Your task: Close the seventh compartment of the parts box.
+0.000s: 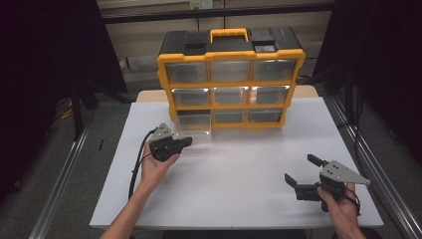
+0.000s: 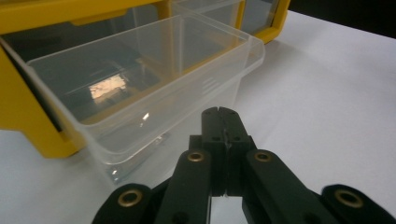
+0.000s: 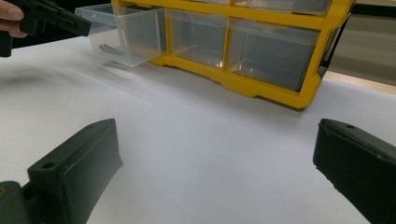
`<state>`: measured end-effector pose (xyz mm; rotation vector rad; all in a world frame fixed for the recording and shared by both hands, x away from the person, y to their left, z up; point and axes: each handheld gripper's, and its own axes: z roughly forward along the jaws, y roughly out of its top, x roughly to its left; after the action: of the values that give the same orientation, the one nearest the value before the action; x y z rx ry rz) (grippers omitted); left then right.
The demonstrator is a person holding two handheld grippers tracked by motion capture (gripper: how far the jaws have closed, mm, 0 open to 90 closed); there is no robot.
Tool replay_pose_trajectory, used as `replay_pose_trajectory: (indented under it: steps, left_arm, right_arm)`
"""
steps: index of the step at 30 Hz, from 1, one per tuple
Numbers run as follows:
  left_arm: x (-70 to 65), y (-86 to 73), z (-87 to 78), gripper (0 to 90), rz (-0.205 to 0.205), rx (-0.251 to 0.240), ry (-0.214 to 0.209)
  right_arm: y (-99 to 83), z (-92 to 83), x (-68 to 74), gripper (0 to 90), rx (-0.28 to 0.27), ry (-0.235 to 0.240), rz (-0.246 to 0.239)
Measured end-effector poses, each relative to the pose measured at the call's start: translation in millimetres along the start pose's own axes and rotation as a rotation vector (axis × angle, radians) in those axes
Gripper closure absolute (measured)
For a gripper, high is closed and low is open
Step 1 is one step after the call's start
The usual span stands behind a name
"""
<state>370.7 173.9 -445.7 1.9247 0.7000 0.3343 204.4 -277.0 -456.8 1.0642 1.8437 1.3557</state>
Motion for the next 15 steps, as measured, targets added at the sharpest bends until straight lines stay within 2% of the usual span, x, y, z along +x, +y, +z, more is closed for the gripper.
replay_pose_trajectory:
  steps: [4, 7, 8, 11, 13, 15]
  left_arm:
    - [3.7, -1.4, 0.7, 90.0, -0.005, -0.006, -0.005]
    - [5.3, -2.2, 2.0, 90.0, -0.001, 0.001, 0.01]
    - [5.4, -2.5, 2.6, 90.0, -0.014, -0.004, 0.007]
    - [5.8, -1.8, 3.5, 90.0, -0.002, 0.005, 0.024]
    - [6.6, -2.0, 4.6, 90.0, -0.007, -0.003, 0.013]
    - [5.6, -1.5, 4.7, 90.0, -0.006, 0.005, 0.029]
  right_arm:
    - [0.1, 0.5, 0.5, 0.4, 0.0, 0.002, -0.002]
    - [0.1, 1.0, 0.5, 0.4, 0.001, 0.003, -0.003]
    - [0.1, 0.9, 0.3, 0.3, 0.004, 0.003, -0.001]
    - [0.1, 0.7, 0.2, 0.3, 0.004, 0.003, -0.002]
    - [0.1, 0.6, 0.3, 0.3, 0.004, 0.002, -0.002]
    - [0.0, 0.5, 0.6, 0.3, 0.001, 0.005, -0.005]
